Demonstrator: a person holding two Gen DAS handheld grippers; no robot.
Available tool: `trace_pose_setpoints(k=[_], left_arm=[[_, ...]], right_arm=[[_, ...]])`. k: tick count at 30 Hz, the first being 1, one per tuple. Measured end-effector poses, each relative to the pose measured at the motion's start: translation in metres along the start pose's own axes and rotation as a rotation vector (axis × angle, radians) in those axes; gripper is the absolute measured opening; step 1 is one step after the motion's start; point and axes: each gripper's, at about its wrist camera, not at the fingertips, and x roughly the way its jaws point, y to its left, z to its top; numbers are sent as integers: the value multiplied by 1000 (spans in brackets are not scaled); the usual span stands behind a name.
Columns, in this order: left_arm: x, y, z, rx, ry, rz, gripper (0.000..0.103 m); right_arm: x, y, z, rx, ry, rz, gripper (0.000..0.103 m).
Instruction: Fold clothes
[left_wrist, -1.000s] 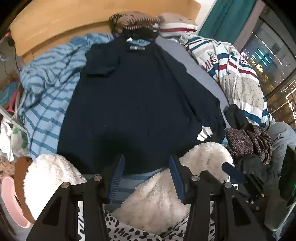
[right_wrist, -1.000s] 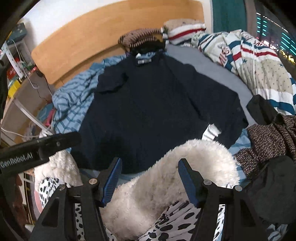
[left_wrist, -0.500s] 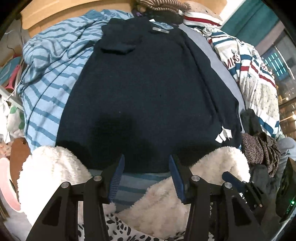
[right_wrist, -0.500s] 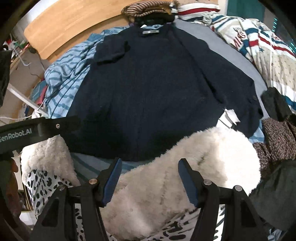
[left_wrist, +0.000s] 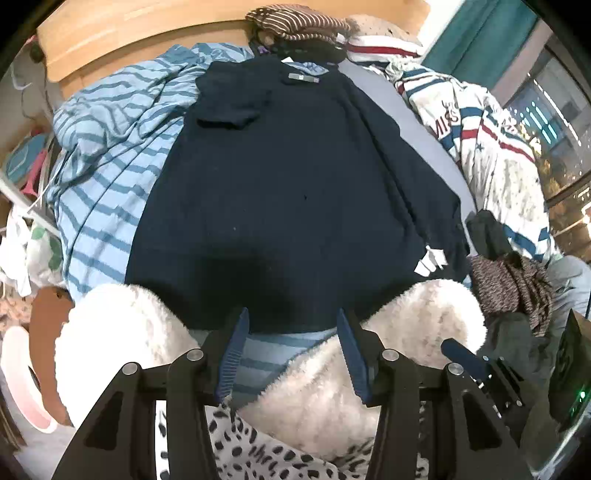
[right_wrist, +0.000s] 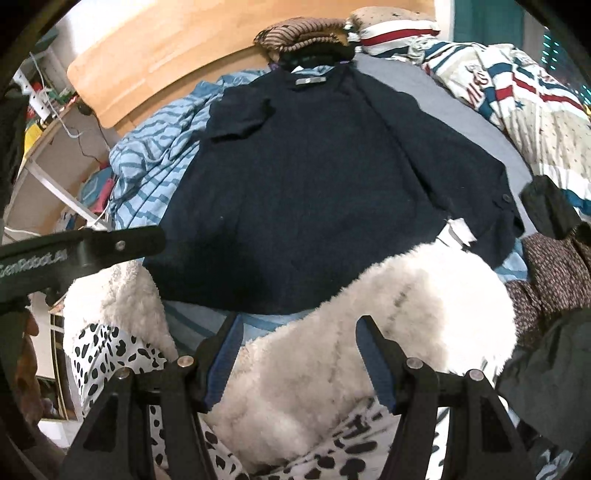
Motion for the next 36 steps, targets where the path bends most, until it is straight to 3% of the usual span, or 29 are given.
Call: trace_pose_setpoints(k=[7,13,22,29,33,36], left_arm=[[-36,4,-6,-32,-91,61,51],[-49,18,-8,-55,-121,95,51],[-12,38,6,-94,-64,82,51],[13,48,43,-138,-65,-112,51],[12,67,86,-285,-172,-232,51],[18,88,117,-412,-222,-232,51]], right_arm=[[-31,0,-3,12,-99,54,68],[-45,-1,-9,50,-147,124,68],[-10,1,-6,87,-47,125,68],[23,6,3,99,31,98,68],[36,9,25,90,37,64,67],[38,10,52,77,5,43,67]])
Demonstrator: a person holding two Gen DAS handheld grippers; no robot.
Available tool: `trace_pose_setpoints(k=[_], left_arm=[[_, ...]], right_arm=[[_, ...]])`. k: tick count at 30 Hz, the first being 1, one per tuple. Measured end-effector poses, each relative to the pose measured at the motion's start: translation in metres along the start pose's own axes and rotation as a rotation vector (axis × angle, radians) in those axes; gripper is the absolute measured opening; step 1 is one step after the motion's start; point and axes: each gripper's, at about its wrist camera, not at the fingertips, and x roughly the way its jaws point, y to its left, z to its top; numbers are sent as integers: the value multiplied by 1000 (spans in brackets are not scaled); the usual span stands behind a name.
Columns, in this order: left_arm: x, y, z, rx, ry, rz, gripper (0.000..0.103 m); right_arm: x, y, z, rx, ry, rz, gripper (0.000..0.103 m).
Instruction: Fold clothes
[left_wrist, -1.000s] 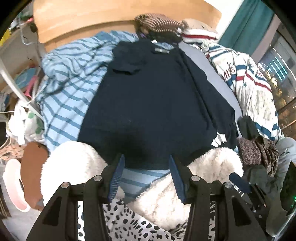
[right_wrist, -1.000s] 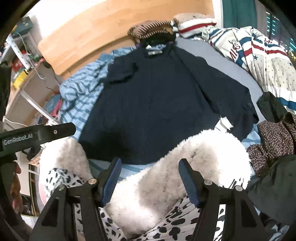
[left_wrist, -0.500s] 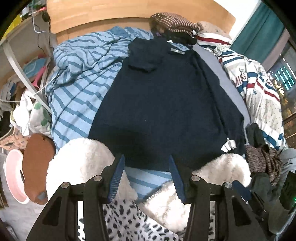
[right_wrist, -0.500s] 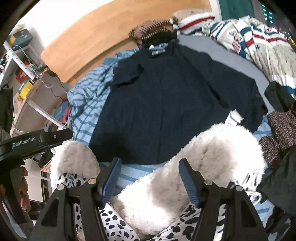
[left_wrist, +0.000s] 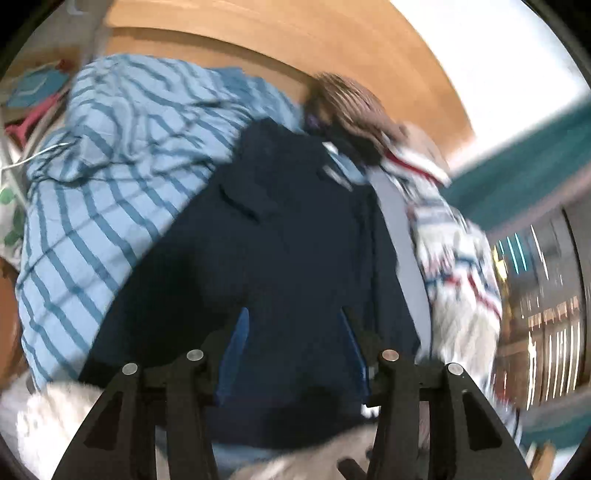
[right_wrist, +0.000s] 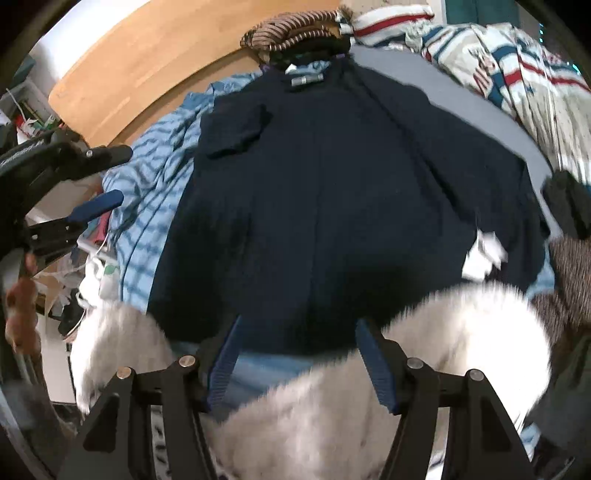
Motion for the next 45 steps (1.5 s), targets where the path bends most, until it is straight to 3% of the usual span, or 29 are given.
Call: trace_pose_setpoints(k=[5,10,14,21,25,27,33,36,40,42,44,45], left_arm=[[42,13,48,-126,4,35,51],[78,27,78,-200,-15,12,51],[105,55,82,-245,-44,-61,51],[147,111,77,-498,24,-38,51],[144,113,95,-491,-11,-65,51],[139,118,100,-483,-19,-42,51],[138,142,103,-553,3,-10,51],[142,151,100,-598,15,-9,51],[147,159,98,-633,16,-18,51],[151,156,98,-621,25,-40,51],[158,149,99,-594,41,-73,51],[162,144,100,-574,59,-75,51]], right_arm=[[9,9,48,-28,-68,-31,67],[33,20,90,-32,-97,-14,67],[51,27,115,-48,-115,-19,67],[98,56,166,-113,-125,-9,59],[127,87,182,-231,-124,-5,50],[143,102,187,-294,-118,0,45],[186,141,184,-474,-136,-2,46],[219,164,184,-547,-73,31,50],[254,177,183,-586,-45,-51,52],[264,174,186,-575,-52,-77,46],[265,163,191,-514,-65,-89,17],[263,157,195,-477,-77,-88,11]])
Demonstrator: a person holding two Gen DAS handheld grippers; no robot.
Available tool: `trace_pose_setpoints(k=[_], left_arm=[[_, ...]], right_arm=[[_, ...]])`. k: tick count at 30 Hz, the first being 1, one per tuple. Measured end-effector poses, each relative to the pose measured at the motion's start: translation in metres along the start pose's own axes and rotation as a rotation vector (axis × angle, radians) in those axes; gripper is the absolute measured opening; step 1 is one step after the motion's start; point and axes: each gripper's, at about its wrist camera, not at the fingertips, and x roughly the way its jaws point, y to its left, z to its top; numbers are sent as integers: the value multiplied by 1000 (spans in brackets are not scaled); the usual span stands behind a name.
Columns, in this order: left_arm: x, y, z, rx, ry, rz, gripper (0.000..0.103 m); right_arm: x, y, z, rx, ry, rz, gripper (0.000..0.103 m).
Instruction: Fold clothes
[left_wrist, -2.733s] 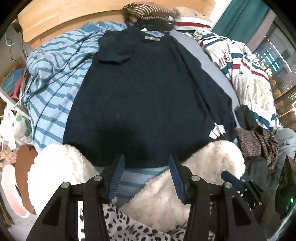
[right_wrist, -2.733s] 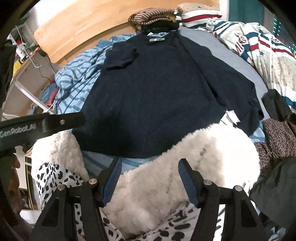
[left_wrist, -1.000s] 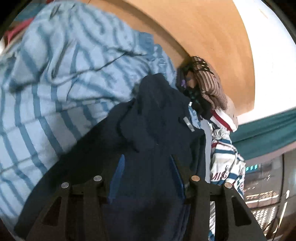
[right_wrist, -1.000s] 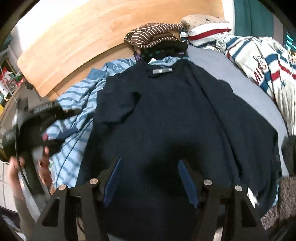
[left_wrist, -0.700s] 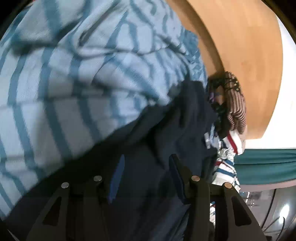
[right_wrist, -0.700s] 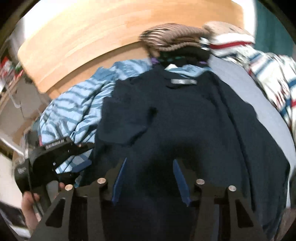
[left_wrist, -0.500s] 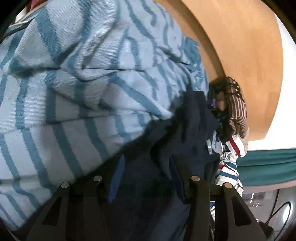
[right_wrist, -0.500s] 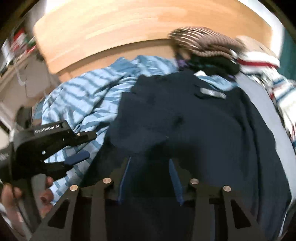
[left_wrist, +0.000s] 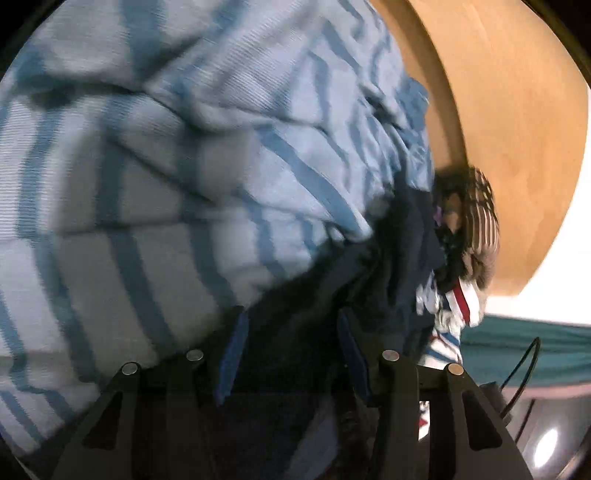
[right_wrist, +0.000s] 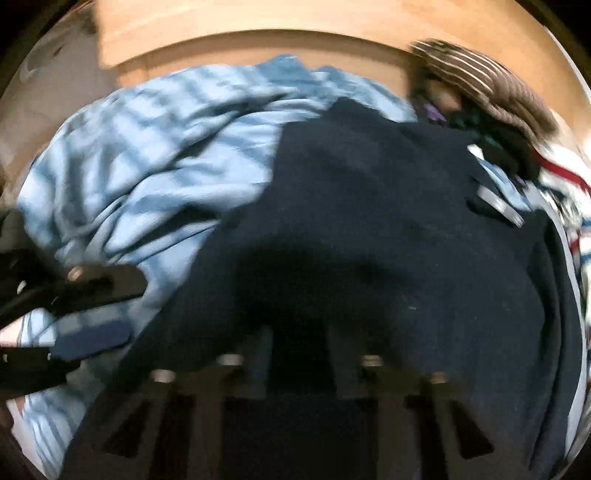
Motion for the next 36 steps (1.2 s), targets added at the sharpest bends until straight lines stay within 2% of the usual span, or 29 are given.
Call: trace_pose_setpoints(k=[3,7,12,14,17,20,25,27,29,31,33,34,36], left_arm=[[12,-9,-6,43,36,21,51],[24,-5,-12,42,71,71,51],[31,-5,-16,60,51,112,51],[32,-7,-18,72,43,122,51],[35,-7,-19,85,42,130,51],[37,-5,-17,77,46,128,51],[38,1,-14,49,50,108,51],[38,3,-14,34,50,100,51],[38,5,-13,18,46,84,51],[34,8,-12,-6,31,46,51],[28,12,-10,-25,2,11,51],[24,14,-7,-32,-21,4,51],[17,18,-3,-43,-70,15,51]], right_arm=[[-24,-31,0,142,-71,23,8],[-68,-66,7,234,-164,37,8],[-109,-97,21,326,-251,55,8],[-116,-110,22,386,-260,74,8],[-115,-132,13,504,-234,93,9],[-100,-143,-9,568,-133,7,15],[-83,-161,-50,666,-15,-9,19],[-82,-155,-55,645,-8,71,20],[-80,-144,-55,606,-6,184,33],[-75,-126,-49,572,-4,329,39],[-65,-111,-42,571,3,415,44],[-58,-104,-39,573,7,451,46],[-38,-98,-31,605,25,460,49]])
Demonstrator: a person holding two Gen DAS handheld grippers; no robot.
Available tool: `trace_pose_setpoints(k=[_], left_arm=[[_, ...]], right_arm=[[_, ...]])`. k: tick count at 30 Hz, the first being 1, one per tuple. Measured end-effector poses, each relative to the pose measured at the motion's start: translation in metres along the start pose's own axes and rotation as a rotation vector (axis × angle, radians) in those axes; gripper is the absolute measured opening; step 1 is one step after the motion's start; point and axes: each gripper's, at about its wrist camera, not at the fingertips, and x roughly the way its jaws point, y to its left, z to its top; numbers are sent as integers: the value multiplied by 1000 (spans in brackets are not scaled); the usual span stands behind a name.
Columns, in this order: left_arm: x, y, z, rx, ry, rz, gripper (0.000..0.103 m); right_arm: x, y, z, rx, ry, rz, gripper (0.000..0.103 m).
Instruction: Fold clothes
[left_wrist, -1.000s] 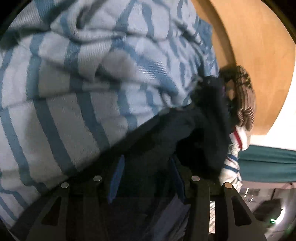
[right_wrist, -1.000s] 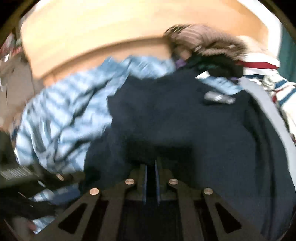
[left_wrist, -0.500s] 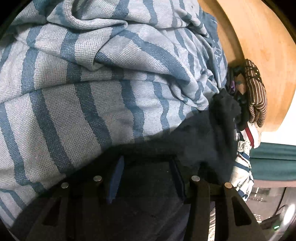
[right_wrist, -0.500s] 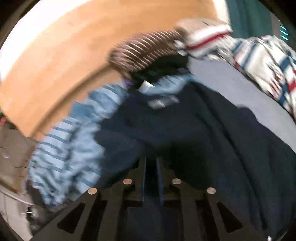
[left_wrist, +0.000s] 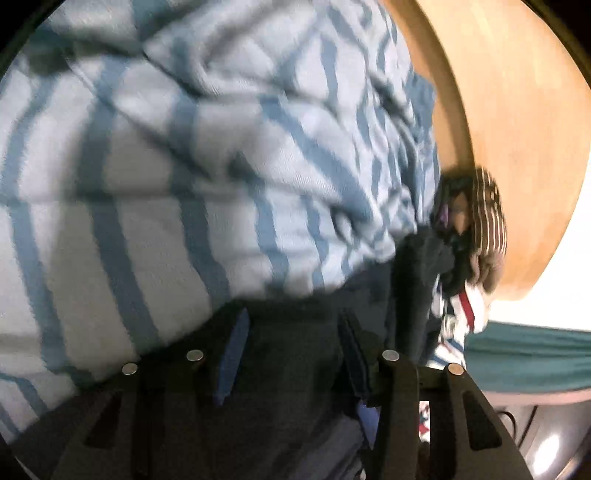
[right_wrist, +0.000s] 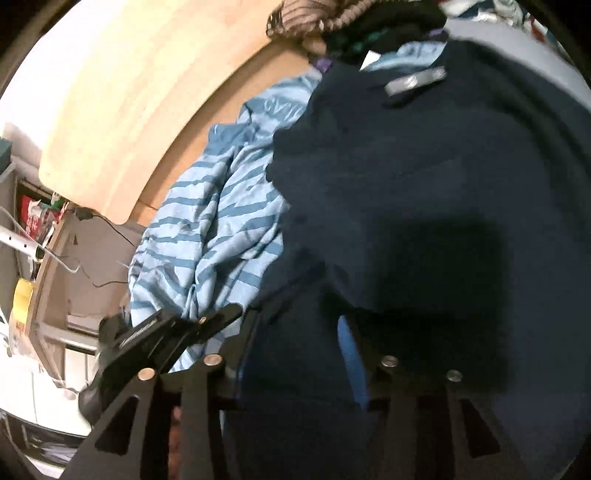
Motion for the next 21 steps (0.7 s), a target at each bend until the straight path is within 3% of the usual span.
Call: trace_pose_setpoints(k=[4,6,7,9,10,11,13,21], left_arm=[[-13,11,12,-1,-38,66,51],[-13,8,12,17,-36,90,51],[-11,4,12,35,-35,105,51],[-10,-8,11,110,-35,166,51],[-10,-14,10,147,-37,196,51],[-10,-18,8,182,-43,218,51],[-12,-22,3,234,-61,252,51],[-33,-1,16,113,-115,231,51]], right_arm=[[38,-6,20,87,16,-17,50],[50,-7,31,102,14,-19,58],[52,-5,35,89,5,-41,58],[52,6,43,16,-21,-94,35],[53,14,46,-44,-29,-120,19],[54,21,49,-98,-31,-154,13],[54,37,53,-184,-38,-183,9],[82,114,85,-405,-46,-205,8]])
